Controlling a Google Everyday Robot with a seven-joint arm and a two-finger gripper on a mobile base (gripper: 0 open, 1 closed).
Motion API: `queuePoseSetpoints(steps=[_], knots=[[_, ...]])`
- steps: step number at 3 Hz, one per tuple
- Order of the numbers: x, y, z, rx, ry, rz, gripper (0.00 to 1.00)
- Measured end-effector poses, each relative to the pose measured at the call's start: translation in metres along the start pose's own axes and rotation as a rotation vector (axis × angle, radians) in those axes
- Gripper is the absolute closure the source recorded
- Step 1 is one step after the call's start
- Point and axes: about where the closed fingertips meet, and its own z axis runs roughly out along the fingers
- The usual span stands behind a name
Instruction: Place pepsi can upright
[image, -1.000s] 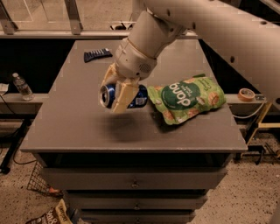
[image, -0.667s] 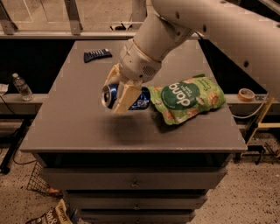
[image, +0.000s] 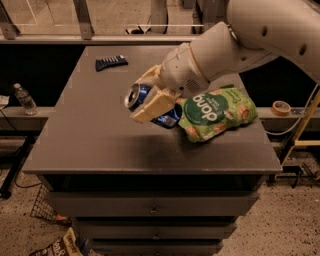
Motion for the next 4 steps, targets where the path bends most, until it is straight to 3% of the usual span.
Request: queuePoseSetpoints(steps=[2, 3, 4], knots=[[-0.018, -0.018, 0.000, 0.146, -0.343, 0.122, 1.00], [-0.029, -0.022, 0.009, 0.221, -0.473, 0.196, 1.00], [-0.031, -0.022, 0.028, 0.285, -0.542, 0.296, 1.00]])
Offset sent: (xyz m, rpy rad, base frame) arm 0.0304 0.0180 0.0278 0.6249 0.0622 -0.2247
